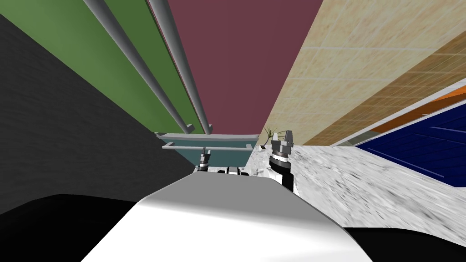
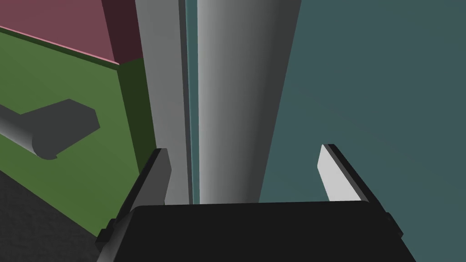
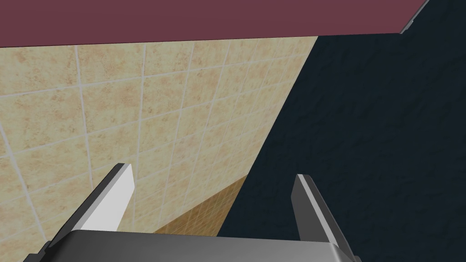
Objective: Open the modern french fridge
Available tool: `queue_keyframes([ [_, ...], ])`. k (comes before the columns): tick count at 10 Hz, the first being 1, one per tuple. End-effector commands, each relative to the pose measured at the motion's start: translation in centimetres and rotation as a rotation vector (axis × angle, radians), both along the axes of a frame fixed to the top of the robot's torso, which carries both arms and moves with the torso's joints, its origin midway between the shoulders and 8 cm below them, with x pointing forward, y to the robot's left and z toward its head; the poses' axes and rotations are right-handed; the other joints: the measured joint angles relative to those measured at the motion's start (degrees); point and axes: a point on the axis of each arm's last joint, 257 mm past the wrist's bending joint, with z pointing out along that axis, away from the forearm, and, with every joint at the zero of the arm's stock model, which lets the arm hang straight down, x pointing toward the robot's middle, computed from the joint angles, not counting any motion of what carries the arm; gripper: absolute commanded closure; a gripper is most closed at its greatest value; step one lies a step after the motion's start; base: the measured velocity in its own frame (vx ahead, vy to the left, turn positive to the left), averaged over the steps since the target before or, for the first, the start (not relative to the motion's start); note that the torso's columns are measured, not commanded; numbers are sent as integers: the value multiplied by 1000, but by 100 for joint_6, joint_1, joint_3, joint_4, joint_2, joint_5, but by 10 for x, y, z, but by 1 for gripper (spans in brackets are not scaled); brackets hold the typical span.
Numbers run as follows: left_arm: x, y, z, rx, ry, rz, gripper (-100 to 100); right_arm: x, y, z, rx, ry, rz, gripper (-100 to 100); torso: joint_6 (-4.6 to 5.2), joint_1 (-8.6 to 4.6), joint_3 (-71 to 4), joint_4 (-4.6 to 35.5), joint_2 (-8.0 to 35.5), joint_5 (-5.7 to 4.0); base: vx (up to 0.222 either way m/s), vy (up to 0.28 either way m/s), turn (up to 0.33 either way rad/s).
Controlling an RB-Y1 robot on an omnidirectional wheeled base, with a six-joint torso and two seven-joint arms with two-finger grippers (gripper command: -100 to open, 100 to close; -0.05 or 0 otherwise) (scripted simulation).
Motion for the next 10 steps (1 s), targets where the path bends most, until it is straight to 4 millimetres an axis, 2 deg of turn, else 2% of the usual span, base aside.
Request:
queue_keyframes([
  [1, -13, -4, -6, 0, 1, 2, 100, 0, 0, 0, 0, 0, 0, 0, 0, 1, -1, 0, -1, 0, 18, 13, -17],
  [3, -21, -6, -10, 0, 1, 4, 100, 0, 0, 0, 0, 0, 0, 0, 12, 17, -14, -23, -34, 22, 22, 20, -3],
  [4, -34, -9, -15, 0, 1, 6, 100, 0, 0, 0, 0, 0, 0, 0, 10, 21, -18, -31, -41, 26, 27, 24, -26],
  [6, -21, -4, -4, 3, -10, -1, 100, 0, 0, 0, 0, 0, 0, 0, 3, 17, -11, -21, -26, 18, -53, -7, 17],
  [10, -5, 1, 1, 1, 8, -11, 100, 0, 0, 0, 0, 0, 0, 0, 2, -14, 12, 10, 22, -6, -161, -40, 30],
])
